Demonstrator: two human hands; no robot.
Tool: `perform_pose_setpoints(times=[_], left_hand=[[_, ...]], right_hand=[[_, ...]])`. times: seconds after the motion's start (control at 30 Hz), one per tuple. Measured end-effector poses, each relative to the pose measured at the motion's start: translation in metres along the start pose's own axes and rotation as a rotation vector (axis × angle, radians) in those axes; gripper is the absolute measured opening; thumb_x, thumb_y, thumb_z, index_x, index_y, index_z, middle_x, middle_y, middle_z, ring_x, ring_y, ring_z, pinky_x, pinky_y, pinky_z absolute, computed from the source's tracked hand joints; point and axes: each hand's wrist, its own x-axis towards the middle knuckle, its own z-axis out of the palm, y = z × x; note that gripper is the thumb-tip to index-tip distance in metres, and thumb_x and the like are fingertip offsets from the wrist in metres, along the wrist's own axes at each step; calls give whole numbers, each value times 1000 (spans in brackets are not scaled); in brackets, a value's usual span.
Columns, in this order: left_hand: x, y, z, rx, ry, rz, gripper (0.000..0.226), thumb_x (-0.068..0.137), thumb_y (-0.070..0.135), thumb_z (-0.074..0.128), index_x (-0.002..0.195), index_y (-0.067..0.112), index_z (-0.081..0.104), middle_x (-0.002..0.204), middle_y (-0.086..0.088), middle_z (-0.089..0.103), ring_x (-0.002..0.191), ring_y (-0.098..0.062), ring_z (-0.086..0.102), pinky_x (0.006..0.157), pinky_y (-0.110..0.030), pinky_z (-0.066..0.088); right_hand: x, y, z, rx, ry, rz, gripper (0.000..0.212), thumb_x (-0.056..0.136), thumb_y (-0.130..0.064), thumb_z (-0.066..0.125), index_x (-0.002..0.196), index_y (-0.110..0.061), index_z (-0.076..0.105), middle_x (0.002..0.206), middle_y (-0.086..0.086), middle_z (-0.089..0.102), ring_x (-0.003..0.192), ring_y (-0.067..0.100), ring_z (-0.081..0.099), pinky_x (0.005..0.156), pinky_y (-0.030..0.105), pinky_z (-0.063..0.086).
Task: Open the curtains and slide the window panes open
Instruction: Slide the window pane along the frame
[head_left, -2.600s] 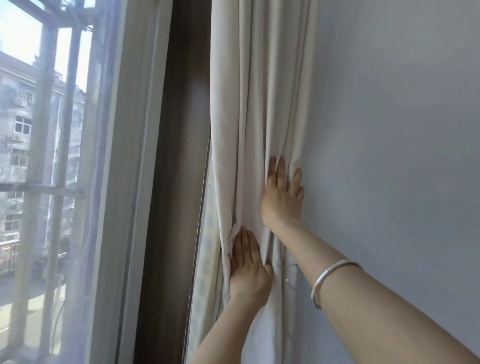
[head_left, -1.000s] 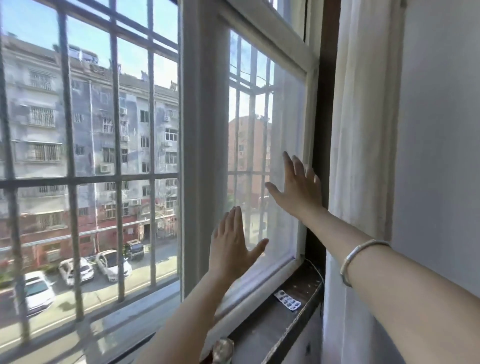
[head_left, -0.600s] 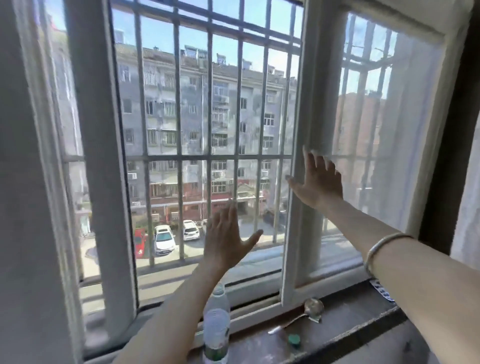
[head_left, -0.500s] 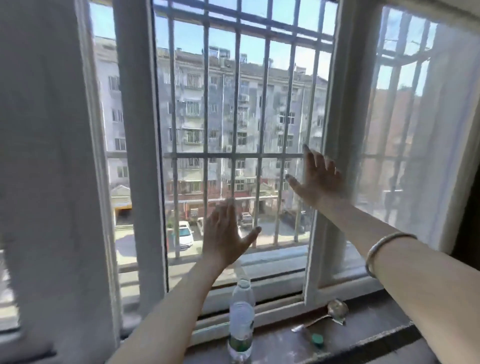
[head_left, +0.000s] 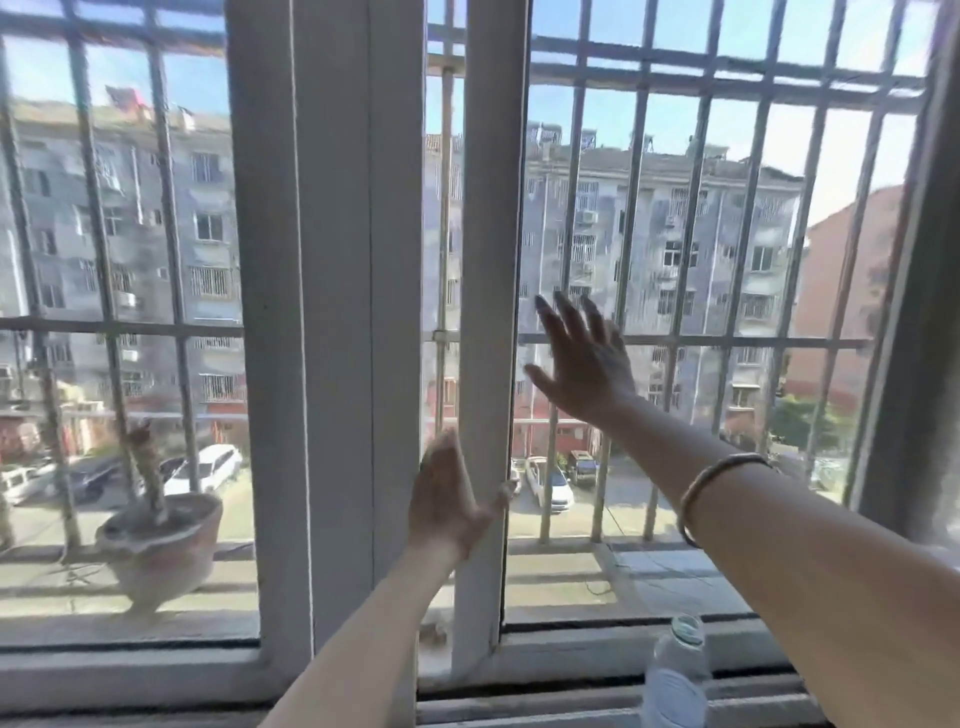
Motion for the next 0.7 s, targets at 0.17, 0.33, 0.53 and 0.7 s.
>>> perform_pose_setpoints(times=[0.17, 0.33, 0.53, 0.7], left_hand=[[1, -11, 16, -26, -93, -75, 95, 82, 55, 48, 143, 12, -11, 156, -6, -4, 143, -17, 0, 114, -26, 4], [20, -12, 27, -28, -88, -143, 97, 82, 55, 50, 143, 9, -10, 156, -8, -5, 143, -19, 0, 115, -28, 5], [52, 5, 34, -71, 37, -181, 91, 81, 54, 51, 144, 12, 0, 156, -8, 3, 143, -20, 5, 115, -30, 8], [80, 9, 29, -105, 114, -225, 92, 81, 54, 52, 144, 8, 3, 155, -11, 9, 142, -23, 11, 115, -32, 13]], right_hand=[[31, -19, 7, -136, -9, -181, 71, 93, -43, 39, 147, -26, -4, 158, 2, -9, 144, 26, -10, 117, 44, 0], [54, -21, 17, -339, -31, -382, 64, 95, -44, 34, 147, -29, -1, 157, 3, -12, 143, 28, -15, 116, 44, -6], [80, -11, 13, -397, 61, -556, 58, 96, -41, 34, 146, -32, 6, 158, 0, -11, 144, 28, -14, 116, 47, -5], [101, -14, 6, -365, 123, -590, 51, 97, -37, 31, 145, -26, 18, 158, 0, -3, 145, 26, -8, 116, 47, -2]])
